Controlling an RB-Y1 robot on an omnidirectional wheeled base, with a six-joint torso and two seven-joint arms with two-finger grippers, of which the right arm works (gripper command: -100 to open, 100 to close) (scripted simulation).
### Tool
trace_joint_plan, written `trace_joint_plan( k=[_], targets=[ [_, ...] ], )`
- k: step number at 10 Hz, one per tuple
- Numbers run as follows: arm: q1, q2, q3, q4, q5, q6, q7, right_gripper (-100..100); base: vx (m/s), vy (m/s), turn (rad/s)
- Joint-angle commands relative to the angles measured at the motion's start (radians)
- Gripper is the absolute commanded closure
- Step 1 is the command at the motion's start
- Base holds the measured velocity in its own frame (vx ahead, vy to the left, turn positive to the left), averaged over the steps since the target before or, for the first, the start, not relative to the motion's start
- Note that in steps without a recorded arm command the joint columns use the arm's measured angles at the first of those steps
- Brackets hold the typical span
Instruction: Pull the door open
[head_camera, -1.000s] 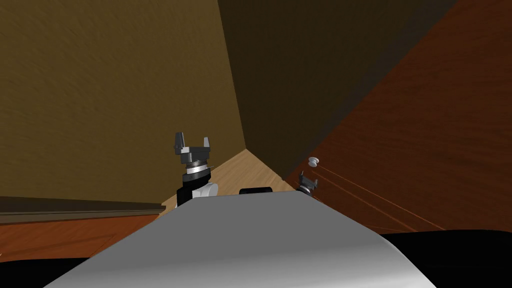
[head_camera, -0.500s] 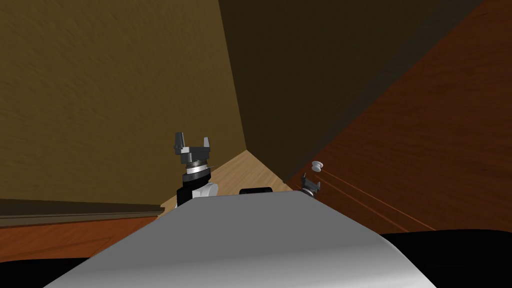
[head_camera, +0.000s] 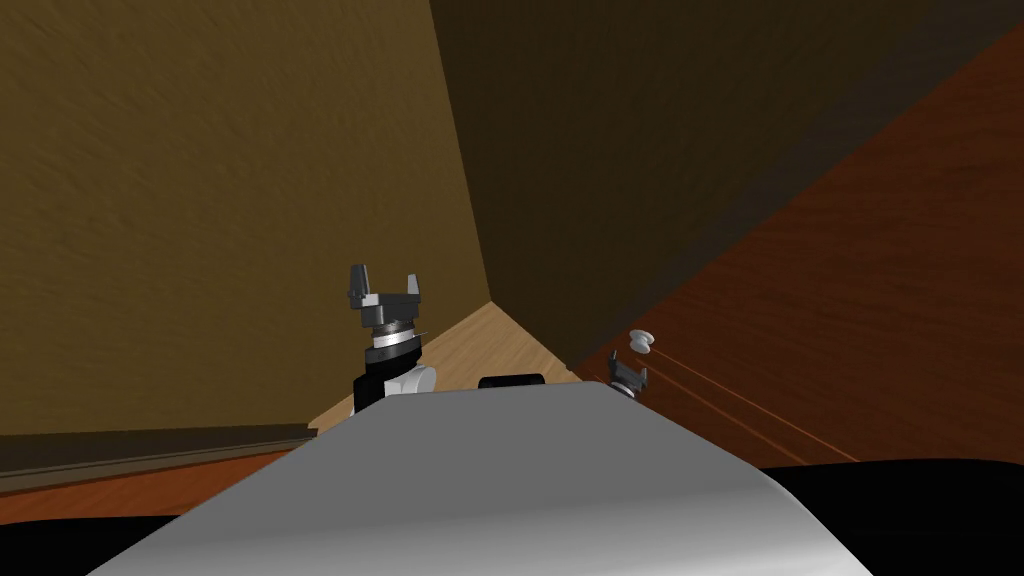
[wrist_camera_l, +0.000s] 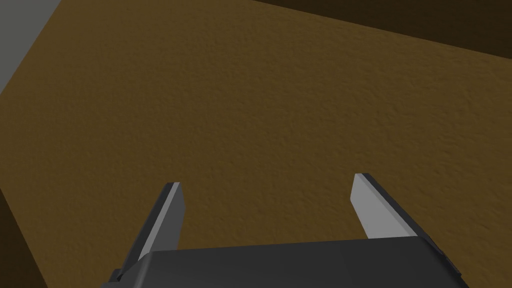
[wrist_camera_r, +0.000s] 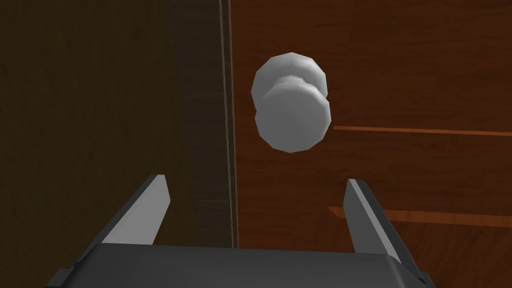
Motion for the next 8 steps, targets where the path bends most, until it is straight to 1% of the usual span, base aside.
trace_joint_plan(
  k=[1, 8],
  targets=[
    [0.009, -0.020, 0.004, 0.015, 0.005, -0.003, -0.041, -100, 0.093, -0.001, -0.037],
    [0.026, -0.105, 0.033, 0.124, 0.028, -0.033, -0.235, -100, 0.098, -0.015, -0.038]
  ],
)
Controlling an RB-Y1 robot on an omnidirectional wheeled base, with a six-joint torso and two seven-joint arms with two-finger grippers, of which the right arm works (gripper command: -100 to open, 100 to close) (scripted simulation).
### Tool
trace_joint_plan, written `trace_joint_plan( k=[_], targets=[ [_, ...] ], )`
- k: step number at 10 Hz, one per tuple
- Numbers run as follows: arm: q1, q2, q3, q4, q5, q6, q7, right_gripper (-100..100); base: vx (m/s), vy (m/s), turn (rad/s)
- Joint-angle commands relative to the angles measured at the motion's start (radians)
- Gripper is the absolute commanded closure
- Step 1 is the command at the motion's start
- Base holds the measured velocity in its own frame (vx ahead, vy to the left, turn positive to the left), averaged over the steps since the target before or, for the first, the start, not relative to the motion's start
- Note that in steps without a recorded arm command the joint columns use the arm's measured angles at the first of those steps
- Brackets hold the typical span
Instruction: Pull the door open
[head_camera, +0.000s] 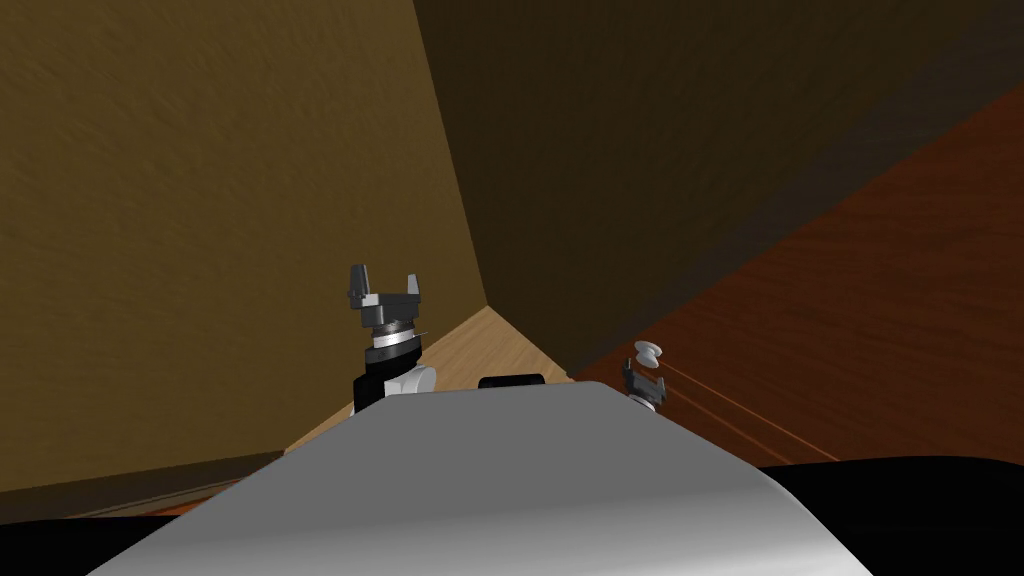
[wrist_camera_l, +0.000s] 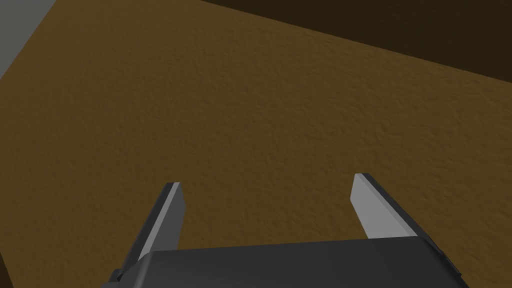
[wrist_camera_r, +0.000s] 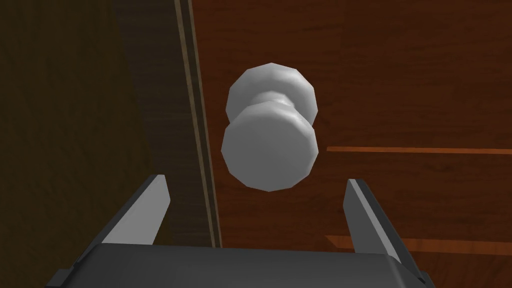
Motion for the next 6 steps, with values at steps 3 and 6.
trace_joint_plan(
  k=[3, 6],
  targets=[
    [0.010, -0.040, 0.014, 0.047, 0.009, -0.015, -0.081, -100, 0.094, -0.010, -0.034],
    [0.018, -0.073, 0.027, 0.087, 0.015, -0.030, -0.138, -100, 0.110, -0.036, -0.031]
  ],
)
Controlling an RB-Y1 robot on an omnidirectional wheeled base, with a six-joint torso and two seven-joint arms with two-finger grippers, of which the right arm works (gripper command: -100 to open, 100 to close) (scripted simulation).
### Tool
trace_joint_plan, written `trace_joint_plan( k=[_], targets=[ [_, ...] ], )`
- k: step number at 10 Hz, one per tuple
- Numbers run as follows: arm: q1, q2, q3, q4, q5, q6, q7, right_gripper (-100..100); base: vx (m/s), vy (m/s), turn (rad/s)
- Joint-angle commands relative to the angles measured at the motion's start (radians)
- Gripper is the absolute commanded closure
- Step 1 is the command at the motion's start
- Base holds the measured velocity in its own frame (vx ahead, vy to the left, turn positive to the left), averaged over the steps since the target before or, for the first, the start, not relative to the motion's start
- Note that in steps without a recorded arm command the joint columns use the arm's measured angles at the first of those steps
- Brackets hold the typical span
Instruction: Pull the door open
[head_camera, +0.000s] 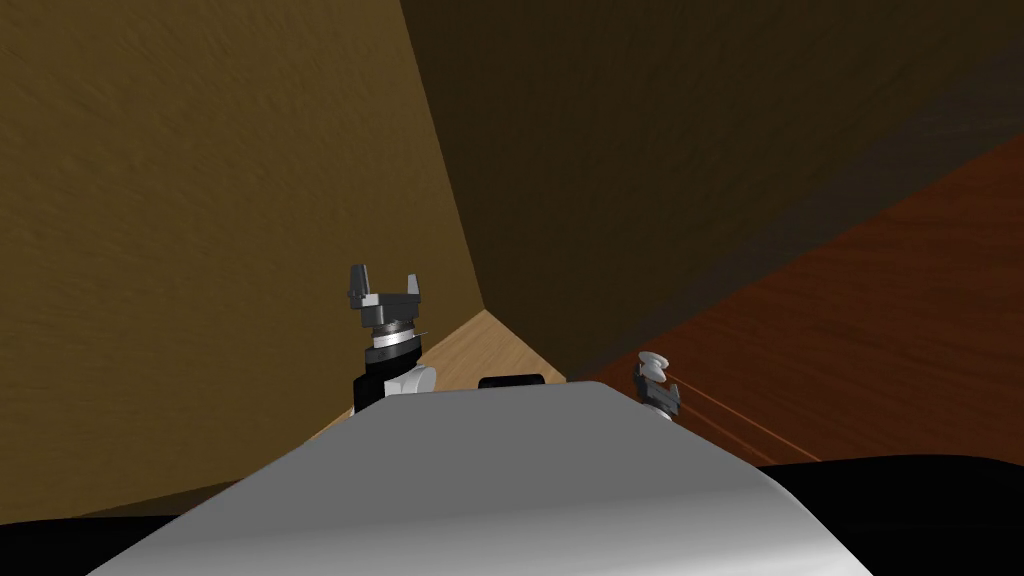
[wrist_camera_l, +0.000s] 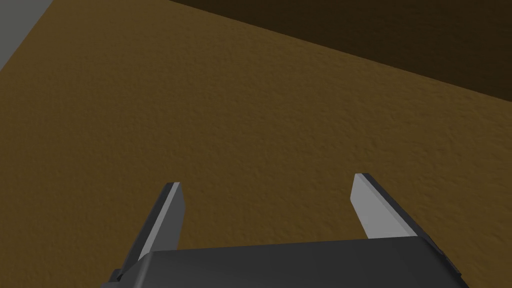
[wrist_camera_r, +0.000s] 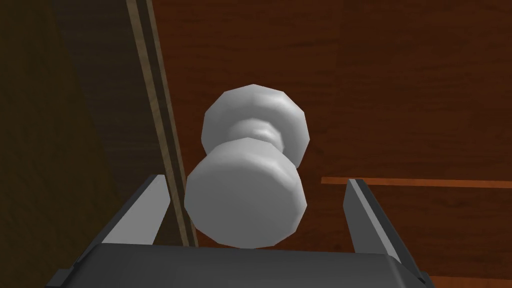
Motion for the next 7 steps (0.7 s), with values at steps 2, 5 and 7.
trace_joint_plan(
  k=[2, 5, 7],
  targets=[
    [0.005, -0.013, 0.004, 0.012, 0.002, -0.005, -0.019, -100, 0.118, -0.016, -0.021],
    [0.005, -0.013, 0.004, 0.012, 0.002, -0.005, -0.019, 100, -0.019, 0.000, 0.005],
    [0.005, -0.013, 0.004, 0.012, 0.002, -0.005, -0.019, 100, -0.006, 0.002, 0.003]
  ],
)
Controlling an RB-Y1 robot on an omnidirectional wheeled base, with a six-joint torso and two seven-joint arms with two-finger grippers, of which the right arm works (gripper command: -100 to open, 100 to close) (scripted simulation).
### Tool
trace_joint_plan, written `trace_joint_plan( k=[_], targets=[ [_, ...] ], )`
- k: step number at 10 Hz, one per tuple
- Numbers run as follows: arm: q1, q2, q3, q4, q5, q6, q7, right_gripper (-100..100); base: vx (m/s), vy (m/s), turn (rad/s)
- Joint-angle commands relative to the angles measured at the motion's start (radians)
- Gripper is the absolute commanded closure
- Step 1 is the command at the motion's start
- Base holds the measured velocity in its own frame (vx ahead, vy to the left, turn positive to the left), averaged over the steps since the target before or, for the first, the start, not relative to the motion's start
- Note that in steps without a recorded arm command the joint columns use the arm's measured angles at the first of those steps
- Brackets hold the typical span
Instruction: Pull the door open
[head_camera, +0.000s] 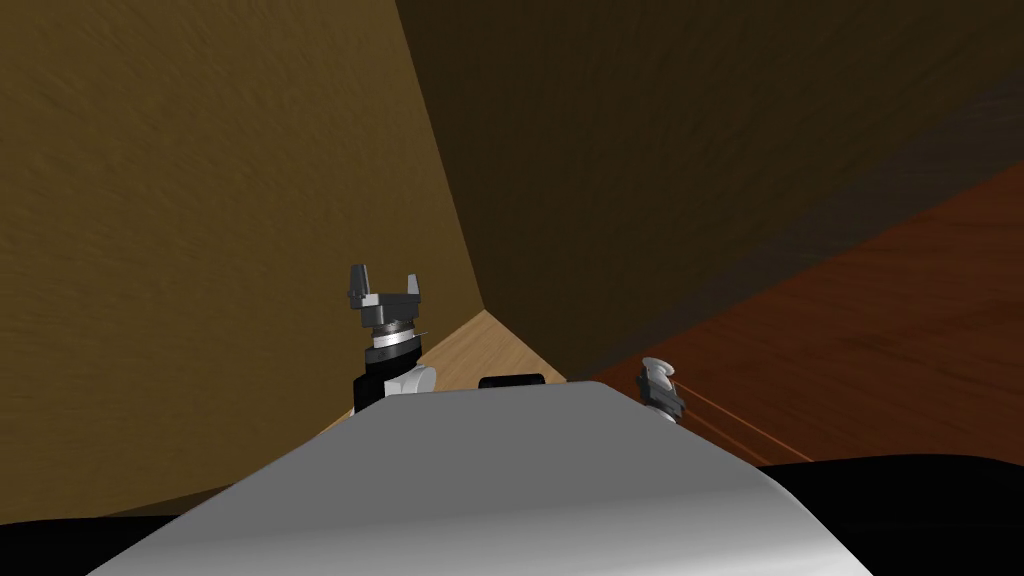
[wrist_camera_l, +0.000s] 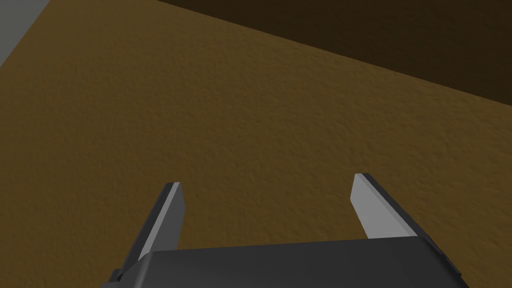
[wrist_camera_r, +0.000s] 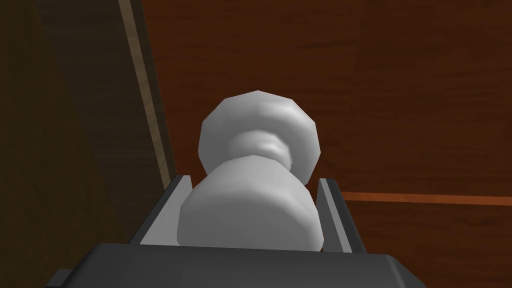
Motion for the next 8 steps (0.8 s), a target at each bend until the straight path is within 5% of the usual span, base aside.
trace_joint_plan(
  k=[1, 8],
  targets=[
    [0.001, 0.000, -0.001, 0.000, -0.001, -0.002, -0.001, 100, 0.000, 0.000, 0.000],
    [0.032, -0.032, 0.078, -0.037, 0.058, -0.032, -0.043, 100, -0.175, 0.052, 0.046]
  ],
)
